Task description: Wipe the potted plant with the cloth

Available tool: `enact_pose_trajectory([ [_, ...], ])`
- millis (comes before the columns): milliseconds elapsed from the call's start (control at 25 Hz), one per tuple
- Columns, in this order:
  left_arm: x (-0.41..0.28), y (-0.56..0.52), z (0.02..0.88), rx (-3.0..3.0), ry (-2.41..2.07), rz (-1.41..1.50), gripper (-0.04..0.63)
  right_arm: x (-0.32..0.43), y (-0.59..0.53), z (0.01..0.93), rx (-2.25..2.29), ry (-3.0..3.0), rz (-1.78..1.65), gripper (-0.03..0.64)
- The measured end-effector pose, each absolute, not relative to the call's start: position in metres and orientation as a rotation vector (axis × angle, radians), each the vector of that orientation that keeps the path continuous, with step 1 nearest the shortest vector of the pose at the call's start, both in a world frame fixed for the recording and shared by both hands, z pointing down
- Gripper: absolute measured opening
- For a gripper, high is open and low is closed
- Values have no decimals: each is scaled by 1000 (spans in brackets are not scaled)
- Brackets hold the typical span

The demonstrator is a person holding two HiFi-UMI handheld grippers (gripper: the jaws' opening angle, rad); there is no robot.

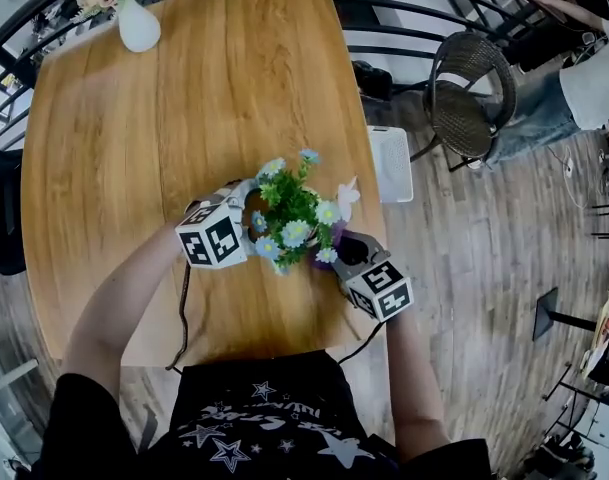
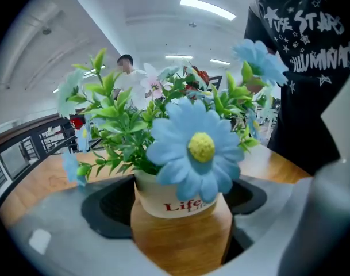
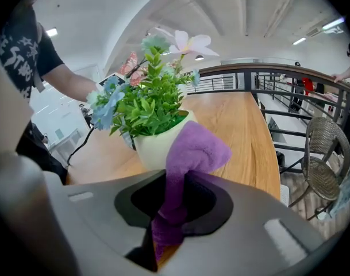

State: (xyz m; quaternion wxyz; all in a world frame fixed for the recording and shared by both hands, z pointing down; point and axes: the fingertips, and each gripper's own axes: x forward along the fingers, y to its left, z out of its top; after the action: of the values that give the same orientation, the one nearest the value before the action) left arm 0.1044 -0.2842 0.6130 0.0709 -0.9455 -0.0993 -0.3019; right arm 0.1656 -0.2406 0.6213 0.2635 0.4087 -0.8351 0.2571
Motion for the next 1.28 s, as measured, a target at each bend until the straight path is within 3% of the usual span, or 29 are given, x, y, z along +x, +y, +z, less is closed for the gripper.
enact_pose_trajectory([
  [1000, 108, -271, 614, -2989, 776, -965, 495, 126, -197, 619, 947, -2316, 653, 81],
  [1280, 105, -259, 619, -2920, 875, -1032, 495, 132, -191, 621, 963, -2305, 636, 81],
])
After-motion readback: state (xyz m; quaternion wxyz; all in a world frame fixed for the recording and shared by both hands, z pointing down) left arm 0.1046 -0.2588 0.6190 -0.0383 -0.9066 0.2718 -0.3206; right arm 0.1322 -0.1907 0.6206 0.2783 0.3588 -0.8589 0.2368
